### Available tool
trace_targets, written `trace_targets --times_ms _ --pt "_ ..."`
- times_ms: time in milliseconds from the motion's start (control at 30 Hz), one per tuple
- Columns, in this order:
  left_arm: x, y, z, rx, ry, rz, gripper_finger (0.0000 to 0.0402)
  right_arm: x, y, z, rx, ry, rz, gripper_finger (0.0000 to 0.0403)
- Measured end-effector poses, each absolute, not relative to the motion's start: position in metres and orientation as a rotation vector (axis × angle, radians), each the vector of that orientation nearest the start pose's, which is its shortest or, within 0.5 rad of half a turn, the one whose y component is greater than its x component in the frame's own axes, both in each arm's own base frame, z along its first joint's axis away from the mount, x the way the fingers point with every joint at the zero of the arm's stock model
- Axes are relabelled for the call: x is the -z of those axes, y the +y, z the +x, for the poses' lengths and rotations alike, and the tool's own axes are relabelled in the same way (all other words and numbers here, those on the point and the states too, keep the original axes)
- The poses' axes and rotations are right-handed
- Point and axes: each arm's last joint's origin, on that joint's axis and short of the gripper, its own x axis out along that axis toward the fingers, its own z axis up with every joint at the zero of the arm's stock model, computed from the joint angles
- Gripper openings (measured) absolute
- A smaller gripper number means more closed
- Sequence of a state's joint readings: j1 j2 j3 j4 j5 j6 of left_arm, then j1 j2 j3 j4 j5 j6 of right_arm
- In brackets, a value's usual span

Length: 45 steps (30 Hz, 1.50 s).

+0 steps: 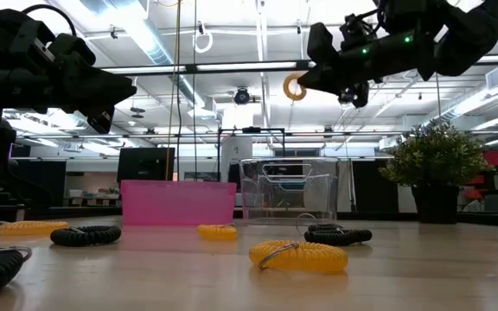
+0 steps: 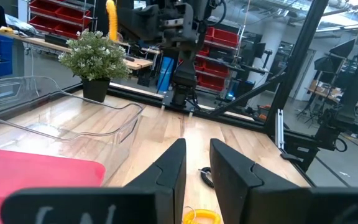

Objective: Sort spring keychains
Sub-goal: Put the yellow spring keychain into the transparent bin

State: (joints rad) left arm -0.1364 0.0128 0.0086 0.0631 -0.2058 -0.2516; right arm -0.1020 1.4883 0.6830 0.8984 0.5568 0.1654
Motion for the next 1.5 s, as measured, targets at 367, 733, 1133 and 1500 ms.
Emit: trace_targets --times_ms 367,733,1133,1500 --pt "-0.1715 -0.0074 0.0971 -0.061 -0.066 -0.262 0.0076 -0.2371 -0.0488 0.2999 0.661 -0.113 0.168 0.0" --pt "-0.1714 -0.0074 0.0971 -0.061 -0.066 -0.261 0.0076 -0.237 -0.0488 0.2999 0.661 -0.111 0.165 0.0026" --pt "-0.1714 -0.0074 0.0971 -0.061 -0.066 -0.261 0.0076 -0.2358 -0.0488 0.2999 0.662 -0.102 0.175 0.0123" --pt "-0.1714 -0.0074 0.0971 -0.061 -0.066 -0.261 0.0076 -0.2358 -0.0488 0.2999 0.662 -0.102 0.175 0.0164"
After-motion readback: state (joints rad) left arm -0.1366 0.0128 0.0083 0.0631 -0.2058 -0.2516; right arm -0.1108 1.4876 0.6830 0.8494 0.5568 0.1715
